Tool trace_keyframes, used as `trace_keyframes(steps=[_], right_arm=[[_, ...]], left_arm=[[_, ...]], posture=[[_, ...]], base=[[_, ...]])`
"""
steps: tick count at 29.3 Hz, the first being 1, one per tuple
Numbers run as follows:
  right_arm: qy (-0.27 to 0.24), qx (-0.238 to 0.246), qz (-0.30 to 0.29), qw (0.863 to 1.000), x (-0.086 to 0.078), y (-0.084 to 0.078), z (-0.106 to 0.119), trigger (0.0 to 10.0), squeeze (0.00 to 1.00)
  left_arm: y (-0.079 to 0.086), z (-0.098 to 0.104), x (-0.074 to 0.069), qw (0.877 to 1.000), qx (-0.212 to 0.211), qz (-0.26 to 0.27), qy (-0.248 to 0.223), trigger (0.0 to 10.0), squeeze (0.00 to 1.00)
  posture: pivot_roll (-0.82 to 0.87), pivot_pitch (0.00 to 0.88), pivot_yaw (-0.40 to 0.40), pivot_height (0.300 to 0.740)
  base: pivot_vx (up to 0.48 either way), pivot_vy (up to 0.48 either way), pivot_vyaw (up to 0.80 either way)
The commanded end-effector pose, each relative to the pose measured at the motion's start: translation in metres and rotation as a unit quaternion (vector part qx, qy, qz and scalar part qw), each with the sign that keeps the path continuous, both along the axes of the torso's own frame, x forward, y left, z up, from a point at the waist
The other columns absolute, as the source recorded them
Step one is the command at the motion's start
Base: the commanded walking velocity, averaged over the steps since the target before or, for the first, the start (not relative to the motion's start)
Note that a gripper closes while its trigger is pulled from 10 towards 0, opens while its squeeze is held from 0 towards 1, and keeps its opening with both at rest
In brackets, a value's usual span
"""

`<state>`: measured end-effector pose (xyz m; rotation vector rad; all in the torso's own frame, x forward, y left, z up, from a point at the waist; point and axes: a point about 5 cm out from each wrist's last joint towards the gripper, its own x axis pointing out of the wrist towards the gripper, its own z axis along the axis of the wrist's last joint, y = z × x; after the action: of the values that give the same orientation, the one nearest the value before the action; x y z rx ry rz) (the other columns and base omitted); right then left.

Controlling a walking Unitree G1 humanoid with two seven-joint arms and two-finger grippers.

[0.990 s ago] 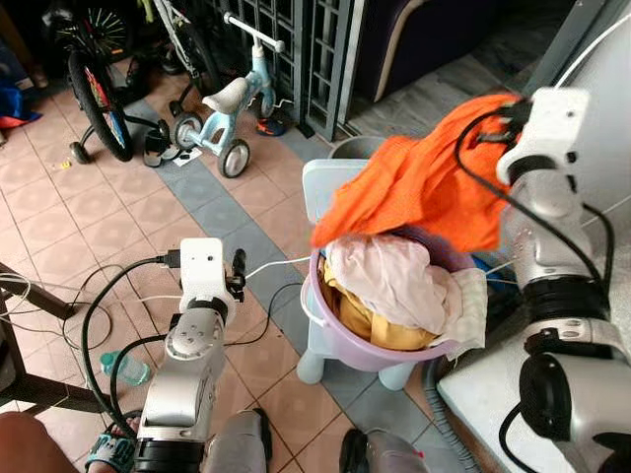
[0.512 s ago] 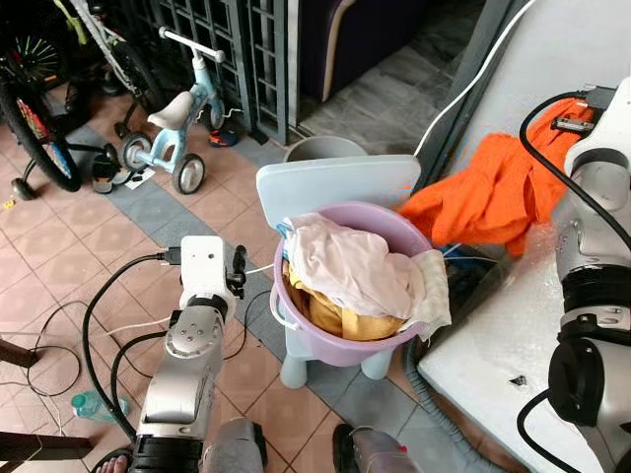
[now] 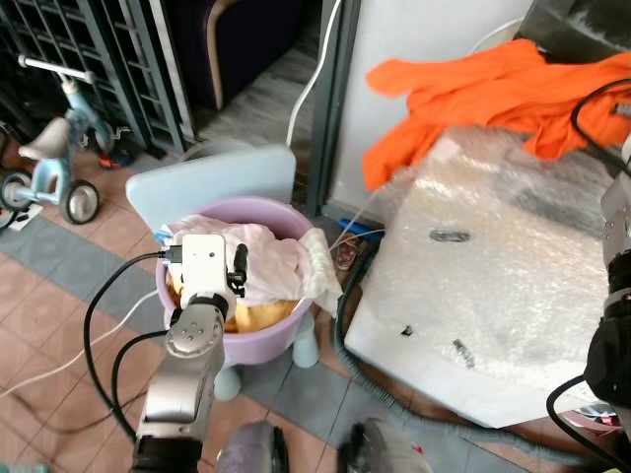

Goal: Clothes washing

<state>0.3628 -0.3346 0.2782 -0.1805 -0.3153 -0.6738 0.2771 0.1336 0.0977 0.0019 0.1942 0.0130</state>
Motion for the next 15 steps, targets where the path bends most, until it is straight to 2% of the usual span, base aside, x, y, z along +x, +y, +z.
trace_keyframes(steps=[1,3,5,6,7,9,10,11,13,14,15], right_arm=[[0.013,0.029,-0.010,0.999,-0.003,-0.012,-0.006,10.0,0.00],[0.026,0.035,-0.004,0.999,-0.002,-0.011,-0.009,10.0,0.00],[0.069,0.076,0.035,0.994,0.005,-0.006,-0.025,10.0,0.00],[0.069,0.076,0.035,0.994,0.005,-0.006,-0.025,10.0,0.00],[0.115,0.105,0.077,0.985,0.010,0.003,-0.043,10.0,0.00],[0.128,0.115,0.094,0.981,0.012,0.007,-0.049,10.0,0.00],[0.146,0.120,0.109,0.976,0.013,0.010,-0.056,10.0,1.00],[0.146,0.120,0.109,0.976,0.013,0.010,-0.056,10.0,1.00],[0.175,0.128,0.165,0.962,0.018,0.025,-0.068,10.0,1.00],[0.175,0.128,0.165,0.962,0.018,0.025,-0.068,10.0,1.00],[0.186,0.127,0.185,0.956,0.020,0.031,-0.072,10.0,1.00]], left_arm=[[-0.004,-0.003,-0.003,1.000,-0.009,-0.007,0.006,10.0,0.00],[-0.004,-0.003,-0.003,1.000,-0.010,-0.006,0.006,10.0,0.00],[-0.003,-0.002,-0.002,1.000,-0.010,-0.003,0.003,10.0,0.00],[-0.003,-0.002,-0.002,1.000,-0.010,-0.003,0.003,10.0,0.00],[-0.003,-0.002,-0.001,1.000,-0.012,-0.001,0.003,10.0,0.00],[-0.003,-0.002,-0.001,1.000,-0.012,-0.002,0.003,10.0,0.00],[-0.004,-0.002,-0.001,1.000,-0.013,-0.002,0.004,10.0,0.00],[-0.004,-0.002,-0.001,1.000,-0.013,-0.002,0.004,10.0,0.00],[-0.004,-0.003,-0.001,1.000,-0.012,-0.002,0.005,10.0,0.00],[-0.004,-0.003,-0.001,1.000,-0.012,-0.002,0.005,10.0,0.00],[-0.004,-0.003,-0.001,1.000,-0.011,-0.002,0.006,10.0,0.00]], posture=[[0.05,0.062,0.001,0.740],[0.05,0.062,0.002,0.740],[0.05,0.063,0.001,0.740],[0.05,0.063,0.001,0.740],[0.05,0.063,0.001,0.740],[0.05,0.063,0.001,0.740],[0.05,0.063,0.002,0.740],[0.05,0.063,0.002,0.740],[0.05,0.067,0.002,0.740],[0.05,0.067,0.002,0.740],[0.05,0.067,0.002,0.740]], base=[[0.000,0.000,0.00],[0.000,0.000,0.00],[0.000,0.000,0.00],[0.000,0.000,0.00],[0.000,0.000,0.00],[0.000,0.000,0.00],[0.000,0.000,0.00],[0.000,0.000,0.00],[0.000,0.000,0.00],[0.000,0.000,0.00],[0.000,0.000,0.00]])
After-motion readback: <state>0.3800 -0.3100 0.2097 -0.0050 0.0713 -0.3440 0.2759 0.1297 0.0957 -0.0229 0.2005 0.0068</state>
